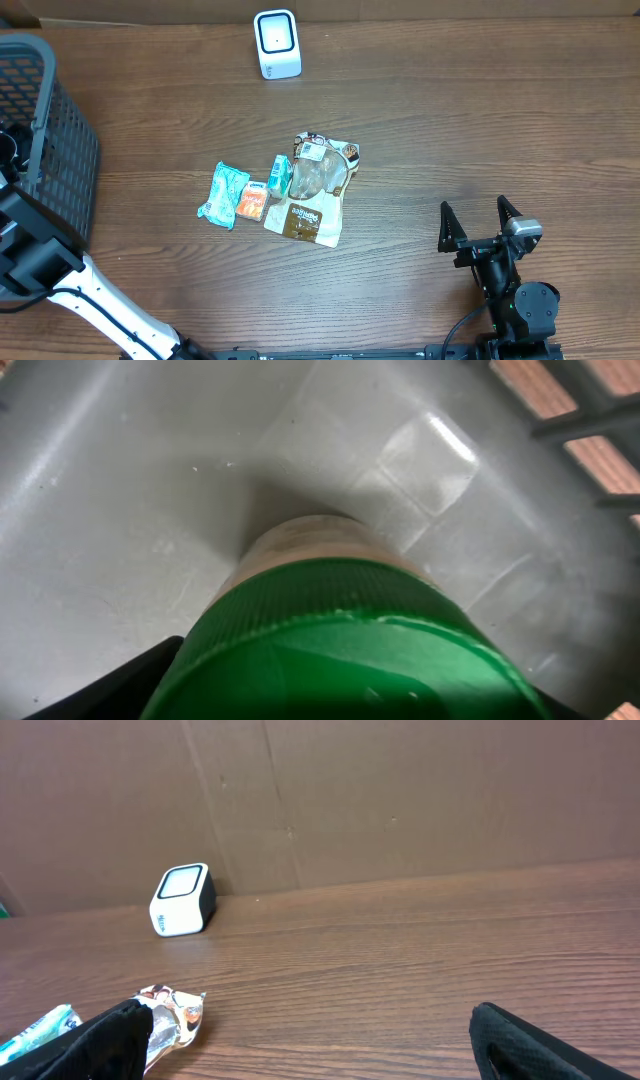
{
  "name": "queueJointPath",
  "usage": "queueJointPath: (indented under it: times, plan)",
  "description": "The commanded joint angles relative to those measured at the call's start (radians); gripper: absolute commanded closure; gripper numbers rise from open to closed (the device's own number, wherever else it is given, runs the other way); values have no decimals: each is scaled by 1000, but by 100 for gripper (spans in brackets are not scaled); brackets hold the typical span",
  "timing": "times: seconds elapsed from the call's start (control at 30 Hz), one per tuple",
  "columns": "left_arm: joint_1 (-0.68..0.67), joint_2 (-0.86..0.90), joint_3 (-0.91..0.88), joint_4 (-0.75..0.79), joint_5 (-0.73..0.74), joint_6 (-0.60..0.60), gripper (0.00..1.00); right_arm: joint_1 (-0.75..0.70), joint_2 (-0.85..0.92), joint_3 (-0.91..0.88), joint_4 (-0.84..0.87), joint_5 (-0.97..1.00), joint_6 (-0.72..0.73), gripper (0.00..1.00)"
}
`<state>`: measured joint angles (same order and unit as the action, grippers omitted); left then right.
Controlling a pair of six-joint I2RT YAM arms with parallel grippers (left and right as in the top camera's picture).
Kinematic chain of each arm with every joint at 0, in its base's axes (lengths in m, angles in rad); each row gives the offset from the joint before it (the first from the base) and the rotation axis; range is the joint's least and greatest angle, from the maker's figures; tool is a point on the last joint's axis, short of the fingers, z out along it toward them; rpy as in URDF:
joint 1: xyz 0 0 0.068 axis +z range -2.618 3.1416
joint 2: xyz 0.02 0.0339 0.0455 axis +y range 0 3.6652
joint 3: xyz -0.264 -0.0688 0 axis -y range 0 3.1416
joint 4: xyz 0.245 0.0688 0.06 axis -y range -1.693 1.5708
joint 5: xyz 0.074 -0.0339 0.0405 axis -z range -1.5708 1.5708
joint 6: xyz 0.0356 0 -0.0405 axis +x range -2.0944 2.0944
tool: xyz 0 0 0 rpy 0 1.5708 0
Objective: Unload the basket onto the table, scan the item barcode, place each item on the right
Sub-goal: 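Lift the green-lidded jar out of the basket toward the table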
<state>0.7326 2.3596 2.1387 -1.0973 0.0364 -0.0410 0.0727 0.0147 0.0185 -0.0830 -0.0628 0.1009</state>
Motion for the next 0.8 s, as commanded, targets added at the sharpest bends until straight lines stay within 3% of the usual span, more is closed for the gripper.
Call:
queueJointPath:
  times: [0.0, 0.17, 0.33, 0.53, 0.77]
  plan:
    - [-7, 9, -8, 14, -18, 19, 15, 6, -12, -11, 3, 10, 3, 0]
    - [-7, 9, -10, 47, -18, 19, 18, 6, -12, -11, 3, 10, 3, 0]
    - [-7, 9, -10, 51, -18, 19, 36, 6, -12, -11, 3, 10, 3, 0]
    - [-7, 9, -10, 31, -18, 19, 48, 6, -12, -11, 3, 10, 3, 0]
    - [-8, -9, 3, 2, -18, 18, 52, 6, -12, -11, 3, 10, 3, 0]
